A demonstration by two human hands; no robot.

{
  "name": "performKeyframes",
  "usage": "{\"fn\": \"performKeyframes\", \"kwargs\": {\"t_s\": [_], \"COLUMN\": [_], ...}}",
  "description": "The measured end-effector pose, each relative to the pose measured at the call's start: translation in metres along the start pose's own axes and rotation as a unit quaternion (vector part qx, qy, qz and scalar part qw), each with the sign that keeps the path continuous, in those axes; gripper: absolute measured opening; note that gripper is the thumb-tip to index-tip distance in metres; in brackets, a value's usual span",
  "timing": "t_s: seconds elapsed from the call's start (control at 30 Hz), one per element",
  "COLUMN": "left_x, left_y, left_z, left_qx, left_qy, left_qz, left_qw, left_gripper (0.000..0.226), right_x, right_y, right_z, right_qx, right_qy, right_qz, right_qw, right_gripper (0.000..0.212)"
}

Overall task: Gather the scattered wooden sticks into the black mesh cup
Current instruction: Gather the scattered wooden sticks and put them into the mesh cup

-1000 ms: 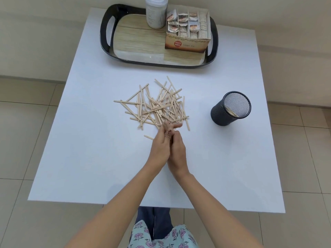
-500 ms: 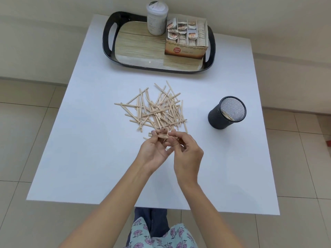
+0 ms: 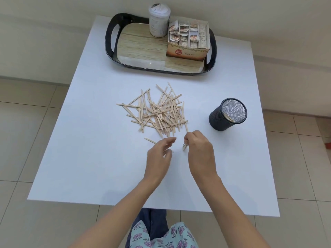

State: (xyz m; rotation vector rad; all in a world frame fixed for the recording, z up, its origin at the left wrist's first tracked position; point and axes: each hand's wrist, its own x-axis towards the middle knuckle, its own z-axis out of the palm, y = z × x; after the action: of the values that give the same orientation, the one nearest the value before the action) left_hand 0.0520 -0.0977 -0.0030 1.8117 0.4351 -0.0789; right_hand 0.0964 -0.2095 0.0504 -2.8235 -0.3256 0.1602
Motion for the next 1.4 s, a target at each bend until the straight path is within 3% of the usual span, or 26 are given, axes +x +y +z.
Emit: {"fn": "performKeyframes", "kwargs": {"t_s": [0.1, 0.23, 0.43, 0.57, 0.67, 0.83, 0.9, 1.07, 1.17, 1.4], "left_x": [0.009, 0.017, 0.020, 0.020, 0.020, 0.015, 0.015, 0.022, 0.023, 0.022], "left_y": [-0.001, 0.001, -0.007, -0.017, -0.019, -0.012, -0.006, -0.004, -0.004, -0.002], "left_z": [0.013, 0.032, 0.046, 0.046, 0.043, 0.044, 0.047, 0.049, 0.045, 0.037], "left_qx": [0.041, 0.017, -0.014, -0.019, -0.011, -0.022, -0.025, 0.005, 0.001, -0.082], "left_qy": [-0.067, -0.105, -0.081, -0.069, -0.064, -0.089, -0.070, -0.002, 0.004, -0.052], "left_qz": [0.078, 0.083, 0.069, 0.091, 0.115, 0.133, 0.112, 0.007, 0.003, 0.020], "left_qw": [0.994, 0.991, 0.994, 0.993, 0.991, 0.987, 0.991, 1.000, 1.000, 0.995], "left_gripper": [0.047, 0.029, 0.041, 0.034, 0.048, 0.023, 0.019, 0.044, 0.030, 0.028], "right_x": [0.003, 0.005, 0.001, 0.000, -0.003, -0.006, -0.008, -0.010, -0.009, -0.011], "right_y": [-0.001, -0.004, -0.002, -0.003, -0.002, 0.000, -0.002, -0.007, -0.006, -0.004], "right_z": [0.000, -0.002, 0.000, -0.003, -0.006, -0.013, -0.014, -0.013, -0.015, -0.018], "right_qx": [-0.007, -0.016, -0.014, 0.032, 0.049, 0.062, 0.054, 0.079, 0.129, 0.204], "right_qy": [-0.011, -0.022, -0.022, -0.012, 0.000, 0.024, 0.022, -0.009, -0.042, 0.025], "right_qz": [-0.010, -0.005, -0.001, -0.009, -0.026, -0.033, -0.042, -0.056, -0.078, -0.097], "right_qw": [1.000, 1.000, 1.000, 0.999, 0.998, 0.997, 0.997, 0.995, 0.988, 0.974], "right_gripper": [0.022, 0.018, 0.016, 0.020, 0.018, 0.017, 0.019, 0.016, 0.016, 0.022]}}
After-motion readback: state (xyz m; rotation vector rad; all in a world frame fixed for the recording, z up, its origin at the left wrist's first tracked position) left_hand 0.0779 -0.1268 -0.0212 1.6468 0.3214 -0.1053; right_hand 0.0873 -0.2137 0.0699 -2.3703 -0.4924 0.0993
